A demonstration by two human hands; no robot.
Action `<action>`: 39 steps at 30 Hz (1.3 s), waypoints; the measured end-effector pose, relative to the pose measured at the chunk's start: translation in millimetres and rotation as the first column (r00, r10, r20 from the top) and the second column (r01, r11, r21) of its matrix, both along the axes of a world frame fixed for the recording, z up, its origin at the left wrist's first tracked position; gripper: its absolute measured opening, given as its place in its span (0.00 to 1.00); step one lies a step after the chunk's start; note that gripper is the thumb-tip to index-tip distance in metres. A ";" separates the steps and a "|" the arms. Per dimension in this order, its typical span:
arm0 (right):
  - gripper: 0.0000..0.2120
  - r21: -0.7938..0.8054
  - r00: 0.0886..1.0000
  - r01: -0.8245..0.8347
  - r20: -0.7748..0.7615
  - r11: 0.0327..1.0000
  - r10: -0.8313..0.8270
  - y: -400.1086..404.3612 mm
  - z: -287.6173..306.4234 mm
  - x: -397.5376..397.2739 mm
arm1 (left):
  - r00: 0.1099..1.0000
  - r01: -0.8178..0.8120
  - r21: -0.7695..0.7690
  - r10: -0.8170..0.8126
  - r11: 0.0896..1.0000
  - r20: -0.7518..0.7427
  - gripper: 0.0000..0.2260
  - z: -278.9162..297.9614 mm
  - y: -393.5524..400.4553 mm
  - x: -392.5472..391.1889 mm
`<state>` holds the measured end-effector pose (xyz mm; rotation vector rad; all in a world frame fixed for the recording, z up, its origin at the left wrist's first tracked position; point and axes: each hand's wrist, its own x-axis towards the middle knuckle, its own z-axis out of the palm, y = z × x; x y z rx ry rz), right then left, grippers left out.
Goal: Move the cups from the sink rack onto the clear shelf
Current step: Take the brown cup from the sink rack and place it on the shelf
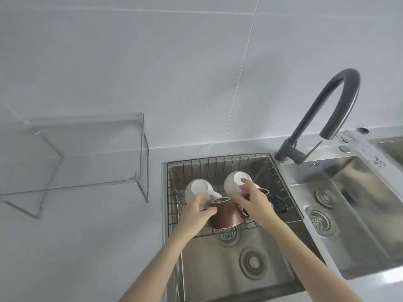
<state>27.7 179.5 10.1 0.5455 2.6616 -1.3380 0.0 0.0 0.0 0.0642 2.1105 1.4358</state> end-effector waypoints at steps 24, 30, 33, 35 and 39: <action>0.08 -0.009 0.998 -0.059 0.010 0.998 0.060 19.1 31.8 -22.8 | 0.996 -0.077 0.012 0.077 0.997 0.051 0.27 4.5 18.1 -32.5; 0.11 -0.088 0.947 -0.198 -0.275 0.976 0.168 -26.6 124.8 -63.0 | 0.943 -0.179 0.086 0.196 0.980 -0.268 0.25 98.1 -34.2 -64.6; 0.07 -0.090 0.909 -0.259 -0.359 0.962 0.211 -61.8 155.3 -85.8 | 0.899 -0.240 0.112 0.264 0.964 -0.350 0.22 129.4 -72.4 -81.8; 0.07 -0.082 0.887 -0.292 -0.397 0.953 0.238 -86.2 166.0 -100.5 | 0.877 -0.264 0.124 0.292 0.957 -0.382 0.24 142.7 -97.8 -94.2; 0.07 -0.109 0.862 -0.336 -0.435 0.936 0.259 -133.6 167.4 -128.2 | 0.847 -0.276 0.142 0.310 0.951 -0.432 0.26 155.2 -146.5 -119.8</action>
